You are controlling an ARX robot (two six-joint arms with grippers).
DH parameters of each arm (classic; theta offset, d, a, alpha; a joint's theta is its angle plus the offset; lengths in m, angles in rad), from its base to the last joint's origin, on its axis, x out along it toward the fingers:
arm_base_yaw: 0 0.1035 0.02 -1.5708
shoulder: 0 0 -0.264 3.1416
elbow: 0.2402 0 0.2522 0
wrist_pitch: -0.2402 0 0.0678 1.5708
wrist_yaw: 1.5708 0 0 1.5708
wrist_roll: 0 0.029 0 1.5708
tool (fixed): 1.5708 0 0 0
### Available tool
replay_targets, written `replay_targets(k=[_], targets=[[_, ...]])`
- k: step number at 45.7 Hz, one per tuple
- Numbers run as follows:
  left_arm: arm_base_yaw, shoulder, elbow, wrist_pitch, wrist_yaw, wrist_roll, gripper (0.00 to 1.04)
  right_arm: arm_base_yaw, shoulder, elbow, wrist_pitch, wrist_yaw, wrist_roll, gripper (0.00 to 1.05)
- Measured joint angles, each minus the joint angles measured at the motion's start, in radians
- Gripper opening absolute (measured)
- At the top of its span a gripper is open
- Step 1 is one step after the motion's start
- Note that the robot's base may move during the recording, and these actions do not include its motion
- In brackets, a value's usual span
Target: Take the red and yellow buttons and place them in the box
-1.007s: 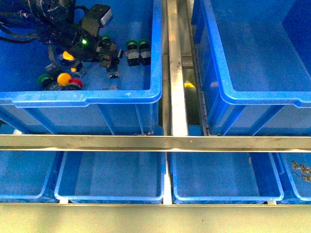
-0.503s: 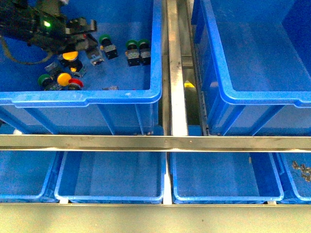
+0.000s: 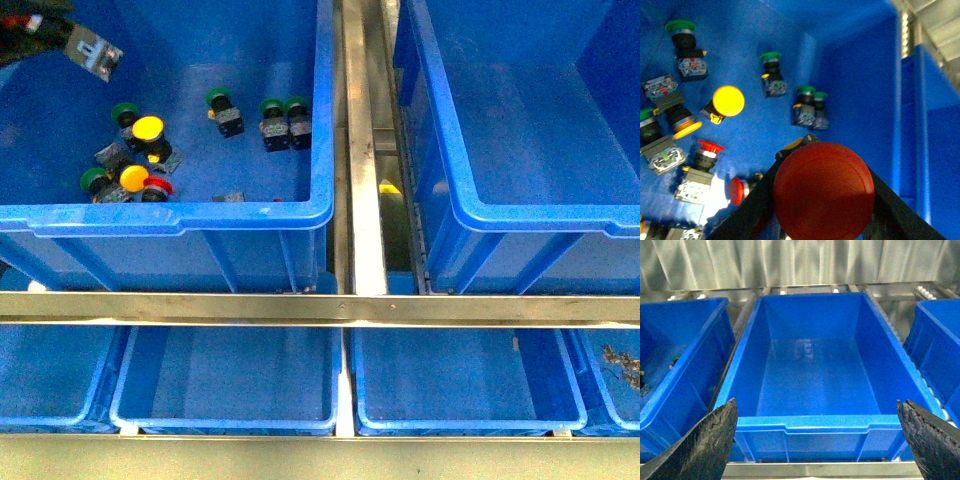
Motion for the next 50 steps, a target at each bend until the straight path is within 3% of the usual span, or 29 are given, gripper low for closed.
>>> replay_targets(k=[15,37,50], targets=[[-0.055,-0.087,-0.04,0.018,0.027,-0.235,0.33,0.0,0.0,0.0,0.0,0.0,0.0,0.97],[-0.434,-0.06,-0.032,0.087,-0.034,-0.463,0.33,0.0,0.0,0.0,0.0,0.0,0.0,0.97],[-0.54,0.027,0.057,0.092,-0.062,-0.508,0.33,0.0,0.0,0.0,0.0,0.0,0.0,0.97]])
